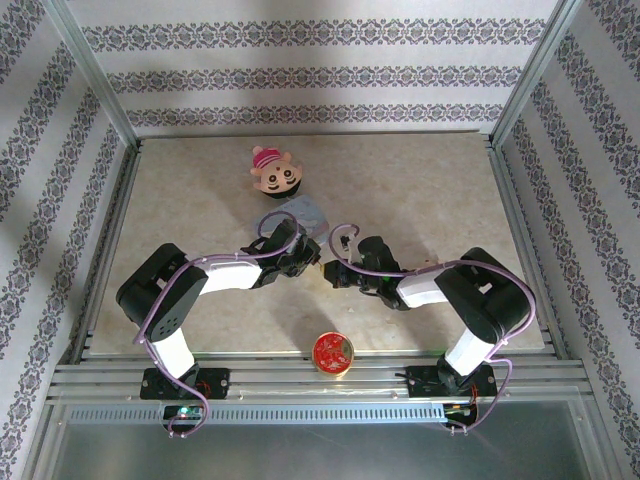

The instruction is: Unlock a padlock with a key

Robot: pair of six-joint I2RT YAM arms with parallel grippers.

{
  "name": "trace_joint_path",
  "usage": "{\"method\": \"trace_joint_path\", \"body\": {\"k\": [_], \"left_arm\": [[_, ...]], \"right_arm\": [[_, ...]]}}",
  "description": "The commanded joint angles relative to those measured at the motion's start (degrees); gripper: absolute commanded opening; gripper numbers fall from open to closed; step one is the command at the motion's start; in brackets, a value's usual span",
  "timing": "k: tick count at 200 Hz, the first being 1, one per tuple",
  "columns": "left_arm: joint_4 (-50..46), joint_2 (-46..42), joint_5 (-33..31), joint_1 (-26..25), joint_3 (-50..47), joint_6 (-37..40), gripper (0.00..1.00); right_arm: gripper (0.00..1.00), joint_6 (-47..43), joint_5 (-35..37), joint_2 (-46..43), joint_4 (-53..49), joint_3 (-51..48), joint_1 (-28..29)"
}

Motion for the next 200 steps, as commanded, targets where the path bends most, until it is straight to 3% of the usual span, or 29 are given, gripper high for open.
{"method": "trace_joint_path", "body": {"k": [1, 200], "left_arm": [[-5.2, 1.1, 10.5, -1.0, -1.9, -3.4, 0.00], [-3.7, -0.4, 12.4, -1.0, -2.7, -5.8, 0.00]], "right_arm": [[0.00, -0.3, -0.8, -3.4, 5.6, 1.8, -1.2], [0.00, 6.3, -9.9, -0.4, 5.1, 5.5, -4.1]]}}
